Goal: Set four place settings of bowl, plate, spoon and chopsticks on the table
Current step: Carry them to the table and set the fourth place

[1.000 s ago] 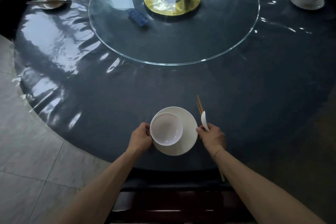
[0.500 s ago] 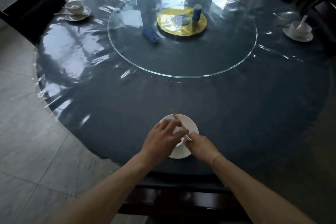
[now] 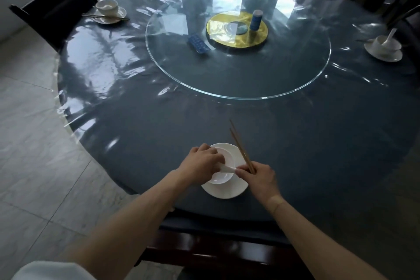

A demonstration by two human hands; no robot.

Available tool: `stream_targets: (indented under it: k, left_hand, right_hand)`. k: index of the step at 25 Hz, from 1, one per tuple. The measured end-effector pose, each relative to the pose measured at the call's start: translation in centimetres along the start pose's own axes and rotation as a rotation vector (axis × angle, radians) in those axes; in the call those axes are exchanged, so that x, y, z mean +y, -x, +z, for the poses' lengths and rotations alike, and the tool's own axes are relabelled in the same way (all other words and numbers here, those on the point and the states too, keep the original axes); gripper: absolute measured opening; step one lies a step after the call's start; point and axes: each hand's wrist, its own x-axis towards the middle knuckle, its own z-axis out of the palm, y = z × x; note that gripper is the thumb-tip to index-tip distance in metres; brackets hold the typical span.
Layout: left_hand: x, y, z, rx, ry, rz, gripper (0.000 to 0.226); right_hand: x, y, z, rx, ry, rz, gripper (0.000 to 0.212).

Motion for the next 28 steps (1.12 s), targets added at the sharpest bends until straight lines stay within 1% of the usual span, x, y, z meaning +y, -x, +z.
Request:
stream_targets:
  k: [2, 5, 7, 9, 11, 13, 16, 19, 20, 21, 22, 23, 25, 26, 27, 28]
  left_hand:
    - [1.0, 0.1, 1.1, 0.135, -0.008, -0.012, 0.026]
    - [2.6, 0.6, 3.8, 0.25, -0.055, -0.02, 0.024]
    - [3.2, 0.5, 4.8, 0.304, -0.017, -0.09, 0.022]
    - [3.5, 0.3, 5.1, 0.359, 0.047, -0.173, 0.015]
    - [3.6, 0.1, 5.5, 0.376, 0.083, -0.224, 0.01]
    - [3.8, 0.0, 5.8, 0.351, 0.104, -0.236, 0.006]
    - [3.6, -0.1, 5.9, 0.347, 0.125, -0.232, 0.011]
    - [4.5, 0.7, 5.4, 0.435, 0.178, -0.268, 0.023]
    - [5.1, 1.3, 4.9, 0.466, 0.219, -0.274, 0.022]
    - [6.0, 2.0, 4.6, 0.472, 0.263, -0.261, 0.018]
    - [7.0, 2.8, 4.3, 0.433, 0.306, -0.233, 0.016]
    - [8.1, 3.2, 4.4, 0.325, 0.345, -0.213, 0.017]
    - [9.7, 3.3, 4.9, -0.019, 0.431, -0.217, 0.028]
    - [10.1, 3.0, 5.4, -0.153, 0.51, -0.247, 0.032]
    - [10.3, 2.6, 6.0, -0.216, 0.609, -0.291, 0.033]
    - [10.4, 2.2, 6.5, -0.234, 0.699, -0.335, 0.034]
  right_hand:
    - [0.2, -0.9, 0.7, 0.035, -0.011, 0.052, 0.007]
    - [1.0, -2.1, 1.9, 0.043, -0.015, 0.103, 0.01]
    - [1.6, -2.6, 2.5, 0.046, -0.029, 0.128, 0.015]
    - [2.1, -2.9, 2.8, 0.061, -0.035, 0.138, 0.019]
    - [2.4, -3.0, 2.8, 0.075, -0.03, 0.129, 0.02]
    - [2.6, -2.9, 2.6, 0.063, -0.029, 0.127, 0.019]
    - [2.8, -2.7, 2.1, 0.075, -0.032, 0.128, 0.024]
    - [2.9, -2.7, 0.7, 0.191, -0.179, 0.213, 0.034]
    - [3.1, -3.0, -0.2, 0.193, -0.237, 0.255, 0.037]
    - [3.3, -3.2, -1.0, 0.157, -0.304, 0.294, 0.039]
    - [3.6, -3.4, -1.7, 0.099, -0.385, 0.331, 0.038]
    - [3.9, -3.5, -2.3, 0.038, -0.463, 0.367, 0.036]
    - [4.4, -3.6, -2.4, -0.062, -0.538, 0.411, 0.035]
    - [4.6, -3.6, -2.1, -0.091, -0.543, 0.423, 0.036]
    - [4.5, -3.4, -1.6, -0.109, -0.553, 0.43, 0.037]
    - [4.5, -3.3, -1.1, -0.122, -0.574, 0.434, 0.038]
